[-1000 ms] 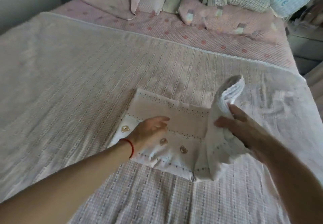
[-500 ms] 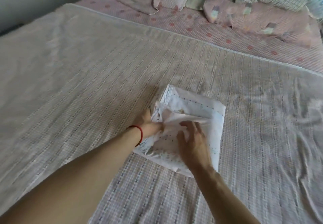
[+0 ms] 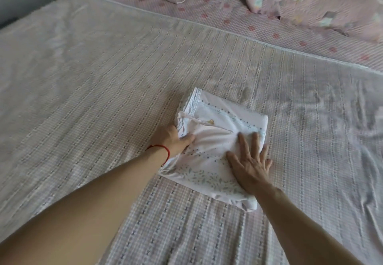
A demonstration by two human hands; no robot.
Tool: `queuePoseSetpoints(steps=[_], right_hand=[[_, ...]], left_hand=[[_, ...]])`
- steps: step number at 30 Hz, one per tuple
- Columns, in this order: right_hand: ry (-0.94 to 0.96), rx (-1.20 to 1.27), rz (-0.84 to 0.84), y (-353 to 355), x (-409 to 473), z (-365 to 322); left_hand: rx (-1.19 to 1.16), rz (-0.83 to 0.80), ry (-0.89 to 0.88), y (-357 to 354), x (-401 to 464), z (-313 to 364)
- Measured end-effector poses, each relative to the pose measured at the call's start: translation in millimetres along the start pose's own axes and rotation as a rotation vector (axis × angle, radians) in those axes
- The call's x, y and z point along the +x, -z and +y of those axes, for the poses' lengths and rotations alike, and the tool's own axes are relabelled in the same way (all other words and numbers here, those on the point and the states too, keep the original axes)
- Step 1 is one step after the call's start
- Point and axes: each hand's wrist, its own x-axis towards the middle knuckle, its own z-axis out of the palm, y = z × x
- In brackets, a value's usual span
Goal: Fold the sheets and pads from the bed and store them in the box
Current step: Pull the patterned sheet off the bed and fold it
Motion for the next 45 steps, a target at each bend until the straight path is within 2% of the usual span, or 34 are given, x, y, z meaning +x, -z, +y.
queuePoseSetpoints(steps=[3,6,8,10,15,19,25,28,32,35,37,40,45], right_hand=[[0.081,0.349,0.126,5.0,-16.0,9.3],[-0.061,0.676,0.18,-4.1,-54.7,12.3],[-0.178,0.963,0.111,-4.9,-73.3,16.8],[-0.289,1.2,-0.021,6.1,-84.9,19.2],[-0.404,1.269,-0.322,30.2,-153.1,10.9],[-0.413,1.233,-0.364,45.1,-238.4,8.1],[-0.293,1.192,-0.3,118.5,-352.3,-48.0],[-0.141,1.2,-0.358,183.3,-394.4,-86.3],[0.054,1.272,-0.459,251.1,-445.0,-143.5],[0.102,1.226,-0.469,247.1,-455.4,-186.7],[0.152,1.171,-0.47,226.7,-465.9,-215.7],[0.262,1.088,-0.65,195.8,-492.6,-247.9],[0.416,0.833,-0.927,135.3,-561.7,-299.8]], left_hand=[[-0.232,-0.15,0.103,18.2,-4.3,12.1],[-0.374,-0.273,0.112,29.4,-4.5,14.7],[-0.461,-0.371,0.109,29.8,-12.1,13.3],[-0.514,-0.401,0.102,29.6,-34.3,11.6],[-0.569,-0.397,0.175,20.9,-120.3,-17.7],[-0.672,-0.407,0.223,34.1,-216.4,-24.1],[-0.848,-0.235,0.163,119.6,-352.1,-20.8],[-0.936,-0.162,0.1,185.1,-421.2,-18.1],[-0.978,0.029,0.05,267.8,-520.3,-33.4],[-1.036,0.106,0.108,285.2,-563.0,-47.6],[-1.043,0.25,0.172,279.2,-595.4,-69.0],[-1.082,0.479,0.332,256.6,-665.9,-110.8],[-1.159,0.739,0.532,196.5,-811.7,-172.1]])
